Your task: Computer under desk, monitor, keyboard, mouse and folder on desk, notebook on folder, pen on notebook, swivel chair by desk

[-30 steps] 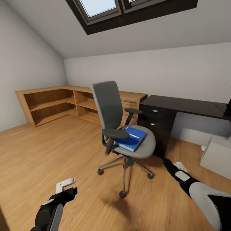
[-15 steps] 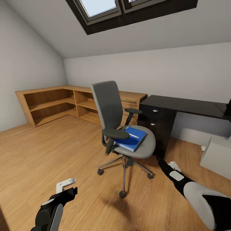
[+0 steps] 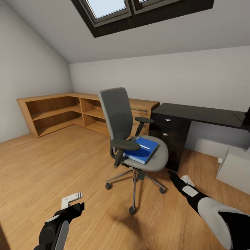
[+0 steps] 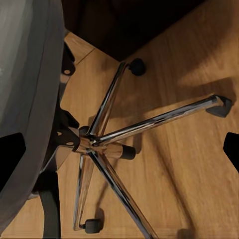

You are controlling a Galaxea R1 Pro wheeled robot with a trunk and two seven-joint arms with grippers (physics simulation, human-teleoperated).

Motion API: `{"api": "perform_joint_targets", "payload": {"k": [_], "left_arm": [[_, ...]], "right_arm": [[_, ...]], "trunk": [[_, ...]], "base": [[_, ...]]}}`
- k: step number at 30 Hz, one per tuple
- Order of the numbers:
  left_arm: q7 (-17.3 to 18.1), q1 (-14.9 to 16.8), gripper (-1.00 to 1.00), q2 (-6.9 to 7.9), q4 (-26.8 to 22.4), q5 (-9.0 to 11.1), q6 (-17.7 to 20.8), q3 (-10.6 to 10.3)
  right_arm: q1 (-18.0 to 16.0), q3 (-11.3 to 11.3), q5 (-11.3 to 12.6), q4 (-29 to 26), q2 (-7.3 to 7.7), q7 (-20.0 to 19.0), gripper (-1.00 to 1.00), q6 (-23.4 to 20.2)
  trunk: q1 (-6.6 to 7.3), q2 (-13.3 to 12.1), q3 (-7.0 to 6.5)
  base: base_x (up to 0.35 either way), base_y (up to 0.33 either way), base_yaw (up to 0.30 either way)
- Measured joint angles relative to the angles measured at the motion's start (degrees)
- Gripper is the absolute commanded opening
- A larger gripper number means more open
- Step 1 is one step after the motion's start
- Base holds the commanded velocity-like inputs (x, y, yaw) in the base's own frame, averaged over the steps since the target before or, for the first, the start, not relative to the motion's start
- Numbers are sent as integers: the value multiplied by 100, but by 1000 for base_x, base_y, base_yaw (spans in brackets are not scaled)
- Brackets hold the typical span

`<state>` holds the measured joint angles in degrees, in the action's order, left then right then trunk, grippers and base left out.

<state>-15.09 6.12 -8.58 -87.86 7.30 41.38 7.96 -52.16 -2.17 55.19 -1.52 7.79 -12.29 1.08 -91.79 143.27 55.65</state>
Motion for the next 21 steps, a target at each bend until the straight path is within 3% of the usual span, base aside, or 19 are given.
{"api": "perform_joint_targets", "payload": {"k": [12, 15, 21], "left_arm": [[4, 0, 100, -2, 3, -8, 0, -9], [4, 0, 100, 0, 3, -9, 0, -9], [4, 0, 100, 0, 2, -9, 0, -11]], "right_arm": [[16, 1, -10, 3, -75, -67, 100, -100], [16, 2, -26, 5, -73, -276, 100, -477], [16, 1, -29, 8, -64, -604, 100, -801]], "trunk": [[0, 0, 0], [0, 0, 0], [0, 0, 0]], "base": [[0, 0, 0], [0, 0, 0], [0, 0, 0]]}}
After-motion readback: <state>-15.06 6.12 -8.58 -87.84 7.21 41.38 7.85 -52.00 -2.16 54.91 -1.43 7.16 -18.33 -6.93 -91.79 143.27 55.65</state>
